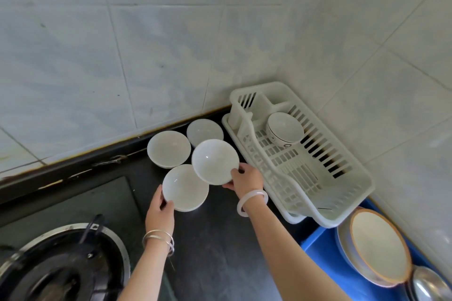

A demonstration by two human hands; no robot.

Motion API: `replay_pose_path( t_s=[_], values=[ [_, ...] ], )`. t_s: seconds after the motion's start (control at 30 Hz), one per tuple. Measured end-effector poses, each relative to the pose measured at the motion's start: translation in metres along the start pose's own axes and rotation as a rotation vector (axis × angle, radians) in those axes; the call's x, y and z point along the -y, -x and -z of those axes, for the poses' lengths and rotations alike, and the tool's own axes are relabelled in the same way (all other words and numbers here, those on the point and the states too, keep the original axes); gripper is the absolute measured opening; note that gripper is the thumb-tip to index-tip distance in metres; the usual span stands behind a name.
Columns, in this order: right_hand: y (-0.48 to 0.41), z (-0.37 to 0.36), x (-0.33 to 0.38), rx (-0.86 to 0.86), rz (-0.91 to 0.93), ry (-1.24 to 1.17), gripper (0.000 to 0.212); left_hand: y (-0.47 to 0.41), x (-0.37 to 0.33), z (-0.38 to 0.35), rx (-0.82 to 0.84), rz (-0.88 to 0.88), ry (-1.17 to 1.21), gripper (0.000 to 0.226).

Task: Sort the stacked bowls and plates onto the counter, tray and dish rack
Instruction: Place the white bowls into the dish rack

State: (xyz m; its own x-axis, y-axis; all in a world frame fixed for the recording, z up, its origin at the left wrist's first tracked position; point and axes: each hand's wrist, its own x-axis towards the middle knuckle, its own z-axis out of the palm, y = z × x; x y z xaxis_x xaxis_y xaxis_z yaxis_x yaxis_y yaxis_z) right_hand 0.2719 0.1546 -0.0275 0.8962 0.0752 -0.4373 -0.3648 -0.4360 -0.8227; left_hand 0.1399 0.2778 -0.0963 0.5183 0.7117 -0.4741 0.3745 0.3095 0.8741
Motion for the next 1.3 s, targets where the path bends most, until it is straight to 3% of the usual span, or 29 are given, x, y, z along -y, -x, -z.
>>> replay_pose_path(
  t_s=[0.33, 0.63, 0.77, 0.93, 1.1, 1.3],
  values=[
    [0.022, -0.035, 0.010, 0.068, 0.023, 0.390, 0.015, -0.001, -0.016, 0.005, 0.045, 0.193, 0.334, 0.038],
    [0.016, -0.041, -0.002, 0.077, 0.012, 0.495, 0.015, -0.010, -0.009, 0.008, 0.065, 0.165, 0.193, 0.040],
    [0.011, -0.037, -0.003, 0.128, -0.018, 0.463, 0.005, -0.015, -0.013, 0.007, 0.078, 0.196, 0.168, 0.040],
    [0.005, -0.039, -0.004, 0.341, -0.221, 0.127, 0.040, -0.016, -0.021, 0.006, 0.080, 0.244, 0.170, 0.040],
    [0.003, -0.028, -0.005, 0.324, -0.139, 0.144, 0.038, -0.008, -0.030, 0.005, 0.075, 0.252, 0.191, 0.034],
    [0.008, 0.028, 0.015, 0.227, 0.025, -0.002, 0.025, 0.015, -0.070, -0.023, 0.177, 0.140, 0.179, 0.031]
  ],
)
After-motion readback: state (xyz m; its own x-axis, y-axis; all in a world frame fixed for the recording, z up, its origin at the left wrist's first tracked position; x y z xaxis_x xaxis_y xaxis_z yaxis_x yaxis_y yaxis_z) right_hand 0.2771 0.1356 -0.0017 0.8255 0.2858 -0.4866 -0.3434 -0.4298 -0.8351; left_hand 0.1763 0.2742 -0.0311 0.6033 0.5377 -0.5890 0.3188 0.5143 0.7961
